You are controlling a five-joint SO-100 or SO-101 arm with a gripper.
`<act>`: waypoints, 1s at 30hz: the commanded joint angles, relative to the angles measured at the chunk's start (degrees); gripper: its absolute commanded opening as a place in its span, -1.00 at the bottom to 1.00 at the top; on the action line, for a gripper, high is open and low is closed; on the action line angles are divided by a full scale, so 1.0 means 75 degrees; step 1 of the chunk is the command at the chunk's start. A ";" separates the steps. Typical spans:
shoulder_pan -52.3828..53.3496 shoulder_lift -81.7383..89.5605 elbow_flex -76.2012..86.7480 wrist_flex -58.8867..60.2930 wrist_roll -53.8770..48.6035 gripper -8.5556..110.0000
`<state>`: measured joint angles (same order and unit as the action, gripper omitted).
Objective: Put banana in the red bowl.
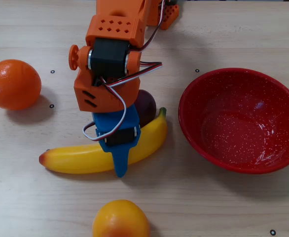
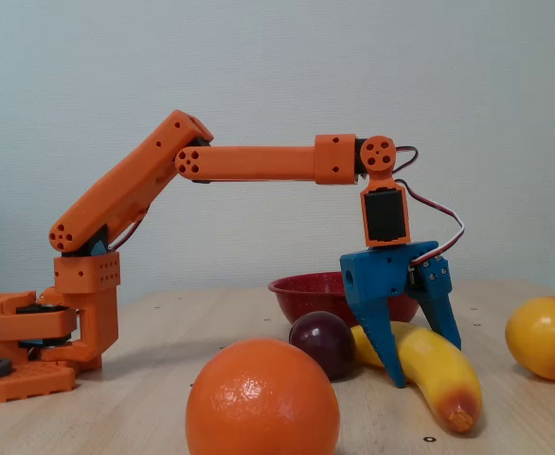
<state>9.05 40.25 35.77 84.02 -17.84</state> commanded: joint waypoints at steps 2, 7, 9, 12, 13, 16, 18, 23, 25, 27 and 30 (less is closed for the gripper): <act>0.0187 0.0480 -0.0492 0.0270 -0.0117 -0.86; 0.0164 0.0527 -0.0727 0.0328 0.0035 -0.86; 0.0152 0.0551 -0.0809 0.0305 0.0176 -0.86; 0.0117 0.0574 -0.0926 0.0293 0.0293 -0.86; 0.0117 0.0598 -0.0949 0.0246 0.0363 -0.86; 0.0105 0.0656 -0.1020 0.0187 0.0492 -0.86; 0.0082 0.0703 -0.1078 0.0187 0.0539 -0.86; 0.0094 0.0867 -0.1207 0.0094 0.0633 -0.86; 0.0117 0.0949 -0.1254 0.0070 0.0680 -0.86; 0.0141 0.1043 -0.1301 0.0094 0.0680 -0.86; 0.0164 0.1184 -0.1324 0.0176 0.0715 -0.86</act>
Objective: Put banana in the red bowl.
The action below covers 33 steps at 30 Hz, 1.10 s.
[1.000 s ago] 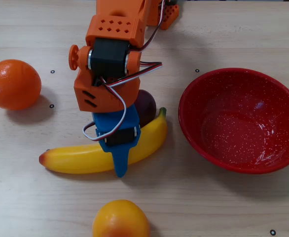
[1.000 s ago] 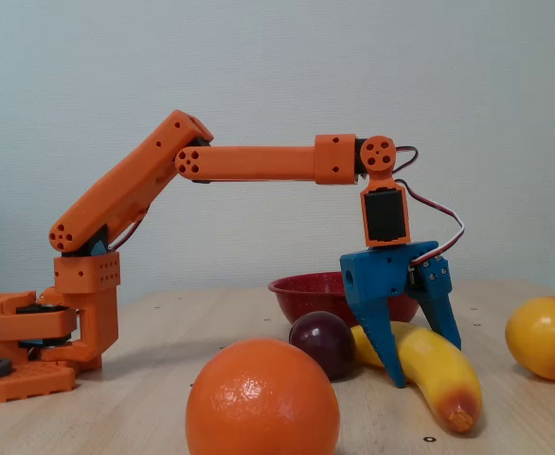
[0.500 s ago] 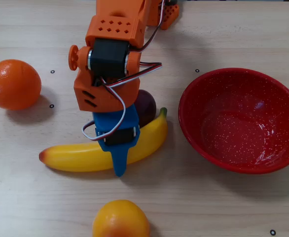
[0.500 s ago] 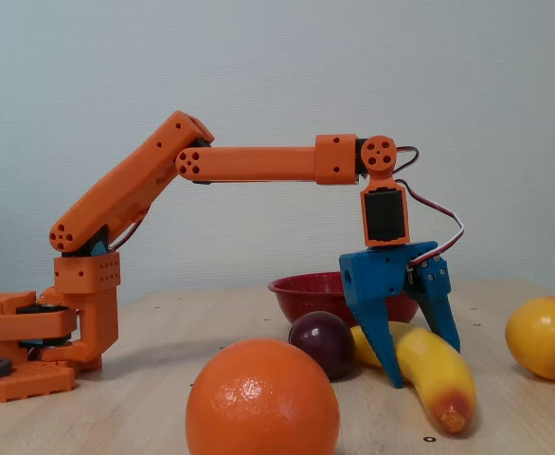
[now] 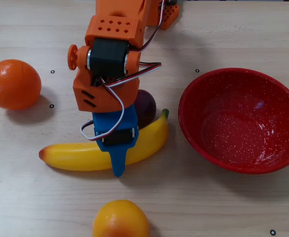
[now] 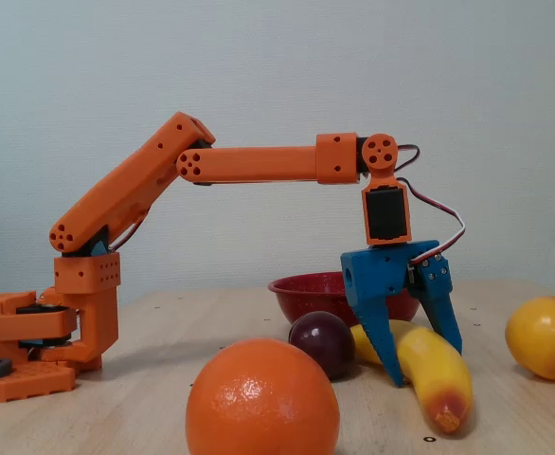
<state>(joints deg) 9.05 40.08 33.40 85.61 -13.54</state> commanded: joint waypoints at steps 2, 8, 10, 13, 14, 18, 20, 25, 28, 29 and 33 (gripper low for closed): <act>0.0187 0.1289 -0.1066 -0.0023 0.0187 -0.86; 0.0258 0.1570 -0.1195 -0.0105 0.0199 -0.86; 0.0281 0.1664 -0.1195 -0.0117 0.0187 -0.86; 0.0293 0.1828 -0.1195 -0.0094 0.0199 -0.86; 0.0305 0.1875 -0.1195 -0.0094 0.0211 -0.86; 0.0352 0.2086 -0.1207 -0.0035 0.0223 -0.86; 0.0375 0.2215 -0.1184 -0.0047 0.0246 -0.86; 0.0375 0.2531 -0.1148 -0.0082 0.0270 -0.86; 0.0375 0.2789 -0.0996 -0.0141 0.0281 -0.86; 0.0375 0.2871 -0.0938 -0.0152 0.0281 -0.86; 0.0375 0.3270 -0.0598 -0.0152 0.0293 -0.86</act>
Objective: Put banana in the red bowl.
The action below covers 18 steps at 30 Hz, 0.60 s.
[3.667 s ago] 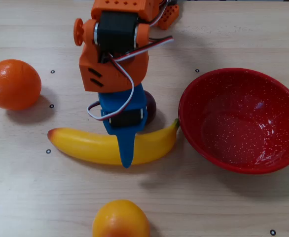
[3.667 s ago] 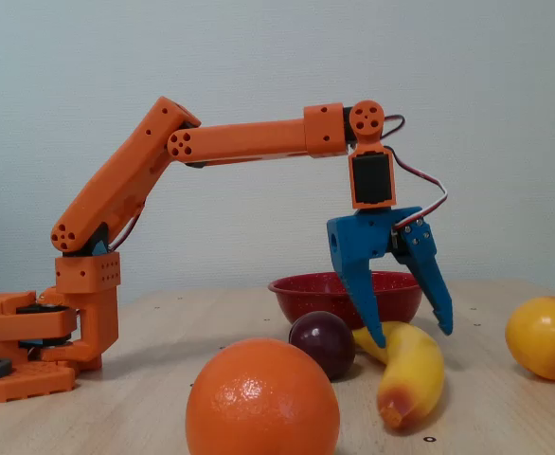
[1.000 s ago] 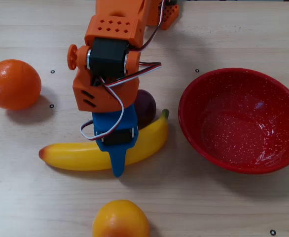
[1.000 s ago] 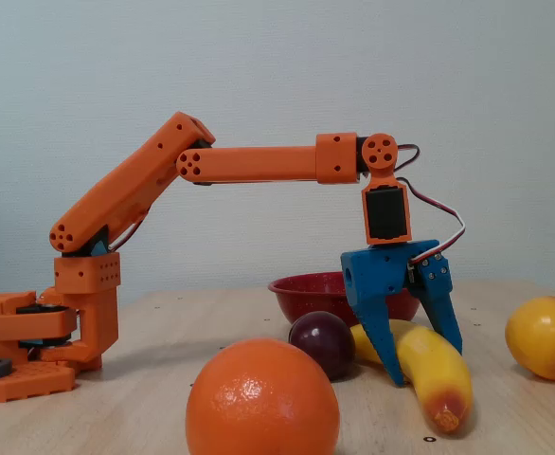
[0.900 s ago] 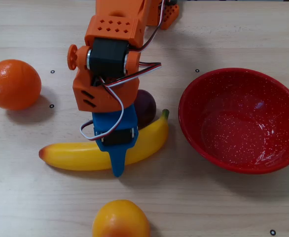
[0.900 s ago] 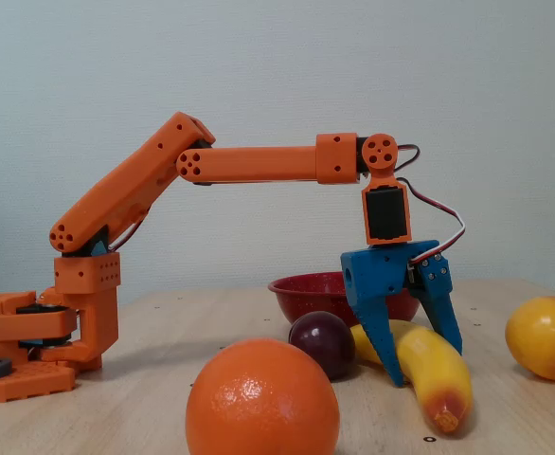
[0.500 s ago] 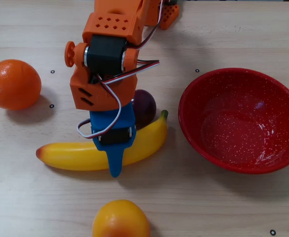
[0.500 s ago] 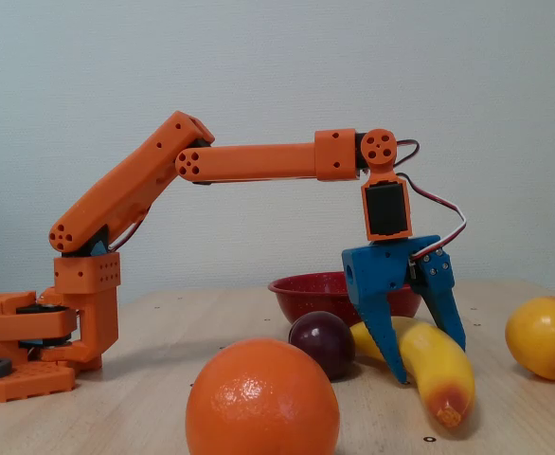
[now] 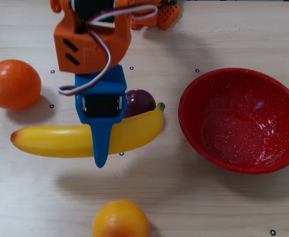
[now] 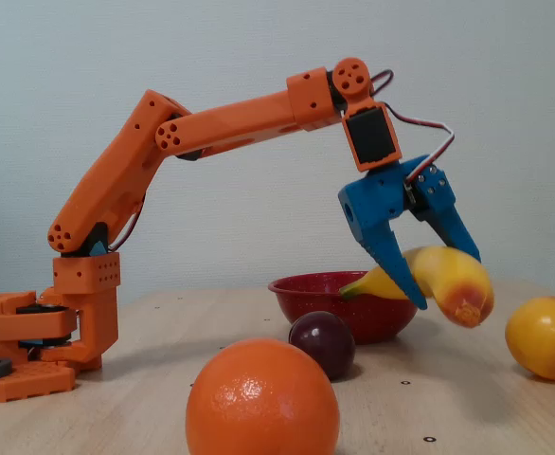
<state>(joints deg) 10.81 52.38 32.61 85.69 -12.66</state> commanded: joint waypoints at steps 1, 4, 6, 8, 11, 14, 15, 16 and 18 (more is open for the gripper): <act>0.0152 0.1758 -0.0363 -0.0187 0.0176 -0.86; 0.0187 0.2215 0.0187 -0.0316 0.0141 -0.86; 0.0211 0.2578 0.0645 -0.0457 0.0117 -0.86; 0.0246 0.2965 0.1113 -0.0609 0.0105 -0.86; 0.0258 0.3598 0.1805 -0.0832 0.0023 -0.86; 0.0270 0.4230 0.2461 -0.0937 -0.0023 -0.86; 0.0293 0.4453 0.2707 -0.0973 -0.0023 -0.86; 0.0305 0.4676 0.2977 -0.1008 -0.0035 -0.86; 0.0375 0.5145 0.3539 -0.1137 -0.0059 -0.86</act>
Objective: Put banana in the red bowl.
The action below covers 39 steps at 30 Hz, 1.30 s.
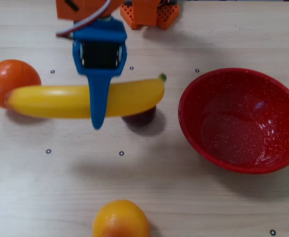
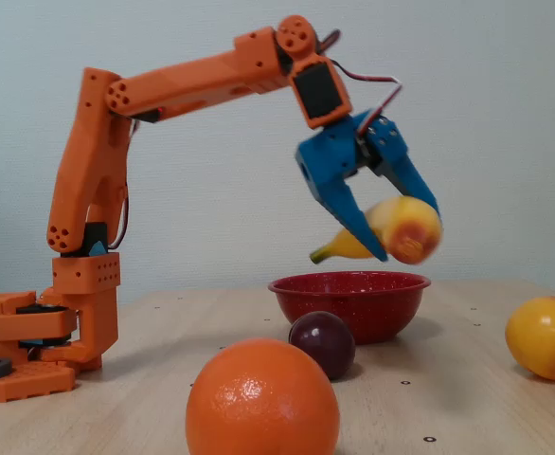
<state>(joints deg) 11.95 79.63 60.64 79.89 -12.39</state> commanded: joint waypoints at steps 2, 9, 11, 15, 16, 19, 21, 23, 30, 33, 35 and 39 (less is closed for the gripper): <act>0.0281 0.2016 0.0398 -0.0480 -0.0176 -0.86; 0.0410 0.3715 0.2180 -0.0738 -0.0375 -0.86; 0.0422 0.4172 0.2566 -0.0738 -0.0387 -0.86; 0.0469 0.5191 0.3563 -0.0750 -0.0434 -0.86; 0.0480 0.5438 0.3820 -0.0762 -0.0434 -0.86; 0.0492 0.6141 0.4477 -0.0727 -0.0492 -0.86; 0.0492 0.6539 0.4840 -0.0703 -0.0504 -0.86; 0.0516 0.6867 0.5145 -0.0656 -0.0516 -0.86; 0.0563 0.7582 0.5930 -0.0703 -0.0574 -0.86; 0.0563 0.7840 0.6258 -0.0797 -0.0586 -0.86; 0.0527 0.7898 0.6316 -0.0820 -0.0586 -0.86; 0.0270 0.7699 0.6070 -0.1148 -0.0527 -0.86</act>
<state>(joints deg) 14.77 134.74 111.53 75.32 -15.21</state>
